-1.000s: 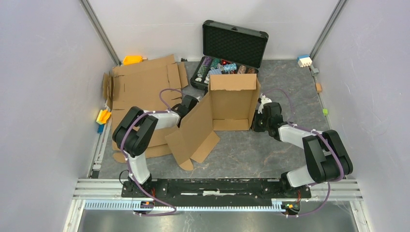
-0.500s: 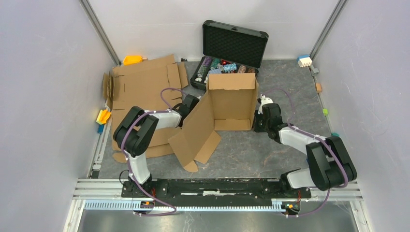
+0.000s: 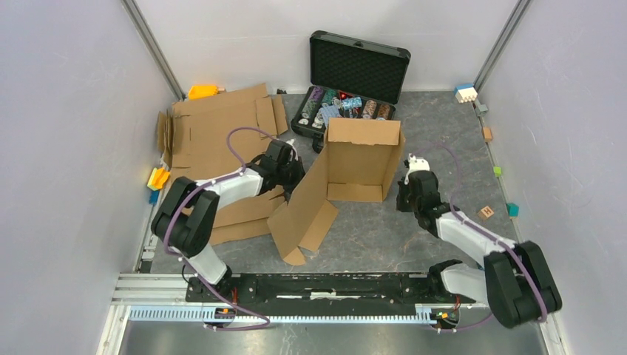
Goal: Fold the paper box
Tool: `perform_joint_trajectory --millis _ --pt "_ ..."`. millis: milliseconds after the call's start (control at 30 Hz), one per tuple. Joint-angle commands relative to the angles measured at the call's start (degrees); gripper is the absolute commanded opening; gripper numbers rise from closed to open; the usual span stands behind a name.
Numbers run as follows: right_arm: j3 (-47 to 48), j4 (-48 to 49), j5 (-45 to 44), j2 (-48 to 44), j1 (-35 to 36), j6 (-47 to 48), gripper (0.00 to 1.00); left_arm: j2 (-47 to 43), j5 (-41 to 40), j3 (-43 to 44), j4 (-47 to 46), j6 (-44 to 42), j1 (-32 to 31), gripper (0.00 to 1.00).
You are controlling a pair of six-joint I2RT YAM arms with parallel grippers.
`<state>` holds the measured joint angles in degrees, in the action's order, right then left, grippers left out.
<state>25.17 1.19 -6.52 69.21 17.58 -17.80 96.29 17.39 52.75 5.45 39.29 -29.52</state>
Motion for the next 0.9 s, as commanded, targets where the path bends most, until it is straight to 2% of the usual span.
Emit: perform_joint_trajectory --millis 0,133,267,333,500,600,733,867 --pt "-5.78 1.31 -0.08 -8.91 0.17 -0.34 0.0 -5.54 -2.25 -1.81 2.54 -3.85 0.62 0.03" --pt "-14.06 6.31 7.46 -21.48 1.18 0.08 0.0 -11.28 -4.5 -3.43 4.45 -4.75 0.9 0.05" --pt "-19.64 10.42 4.62 -32.04 8.4 -1.71 0.0 -14.7 -3.89 -4.58 5.06 -4.39 1.95 0.05" --pt "-20.6 12.97 3.78 -33.05 12.93 -1.45 0.0 -16.25 -3.51 -5.04 5.44 -4.04 2.17 0.05" --pt "-16.85 16.79 -7.28 -25.48 27.17 2.42 0.0 -26.65 -5.84 -10.43 3.73 -1.74 2.92 0.05" --pt "-12.4 18.33 -15.04 -18.06 33.73 4.97 0.0 -33.06 -7.72 -12.65 6.72 -1.96 4.03 0.06" --pt "-6.8 22.83 -20.21 -7.73 37.01 9.75 0.0 -40.85 -8.13 -15.4 11.36 -2.18 5.66 0.07" --pt "-3.28 27.45 -24.24 0.71 37.42 16.2 0.0 -47.62 -8.59 -20.13 12.28 -1.8 6.56 0.08"
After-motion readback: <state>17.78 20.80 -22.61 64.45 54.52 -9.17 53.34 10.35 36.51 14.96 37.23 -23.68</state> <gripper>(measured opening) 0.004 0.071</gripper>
